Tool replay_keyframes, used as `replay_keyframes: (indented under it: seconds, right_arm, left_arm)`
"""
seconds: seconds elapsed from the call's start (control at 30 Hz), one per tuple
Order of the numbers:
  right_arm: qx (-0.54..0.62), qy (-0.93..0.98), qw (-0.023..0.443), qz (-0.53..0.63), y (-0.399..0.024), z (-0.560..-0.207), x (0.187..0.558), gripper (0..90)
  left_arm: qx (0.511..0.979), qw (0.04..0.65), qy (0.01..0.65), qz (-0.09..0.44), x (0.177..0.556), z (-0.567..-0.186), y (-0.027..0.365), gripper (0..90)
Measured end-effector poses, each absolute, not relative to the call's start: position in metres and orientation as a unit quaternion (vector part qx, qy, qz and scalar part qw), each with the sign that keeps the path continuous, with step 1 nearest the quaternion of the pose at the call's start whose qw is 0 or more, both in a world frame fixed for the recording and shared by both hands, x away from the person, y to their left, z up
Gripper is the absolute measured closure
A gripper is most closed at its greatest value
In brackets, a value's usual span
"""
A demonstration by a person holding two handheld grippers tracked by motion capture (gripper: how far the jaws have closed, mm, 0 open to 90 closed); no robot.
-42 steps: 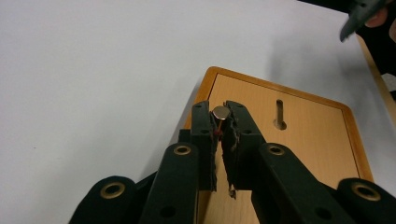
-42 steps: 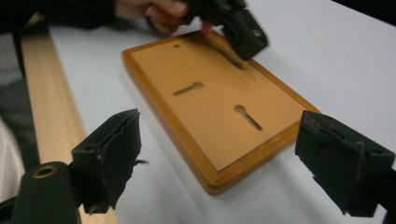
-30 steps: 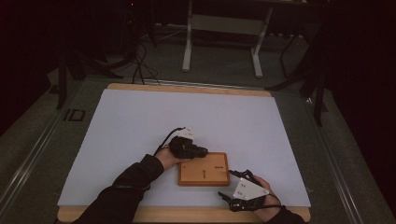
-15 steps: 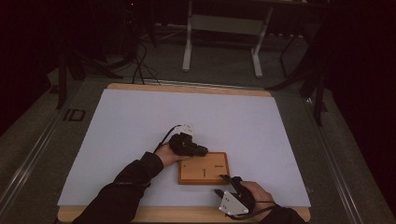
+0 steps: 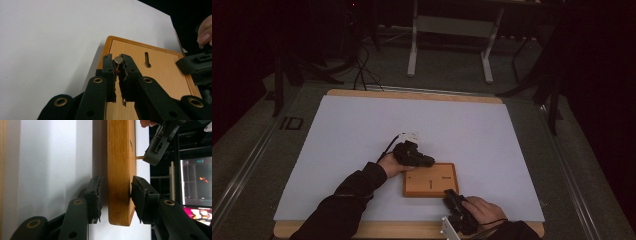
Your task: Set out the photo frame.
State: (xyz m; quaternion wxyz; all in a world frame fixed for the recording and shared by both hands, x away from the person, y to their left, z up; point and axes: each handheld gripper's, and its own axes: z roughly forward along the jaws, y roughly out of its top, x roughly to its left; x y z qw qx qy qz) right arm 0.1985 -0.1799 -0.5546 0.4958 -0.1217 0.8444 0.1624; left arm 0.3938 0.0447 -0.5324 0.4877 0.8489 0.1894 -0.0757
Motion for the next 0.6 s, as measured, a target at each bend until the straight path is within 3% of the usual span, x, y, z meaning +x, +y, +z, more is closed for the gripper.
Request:
replay_keyframes:
  seconds: [0.2, 0.47, 0.6]
  right_arm:
    - [-0.139, 0.831, 0.522, 0.131, -0.1762, -0.5611, 0.2005, 64.4]
    - [-0.147, 0.830, 0.524, 0.123, -0.1749, -0.5612, 0.2003, 66.7]
    - [-0.147, 0.832, 0.519, 0.133, -0.1753, -0.5587, 0.1996, 66.9]
  left_arm:
    - [0.850, 0.487, 0.188, -0.076, 0.3938, -0.5322, 0.0445, 83.6]
    - [0.861, 0.474, 0.175, -0.055, 0.3906, -0.5282, 0.0422, 83.4]
    - [0.865, 0.470, 0.173, -0.037, 0.3863, -0.5242, 0.0435, 77.6]
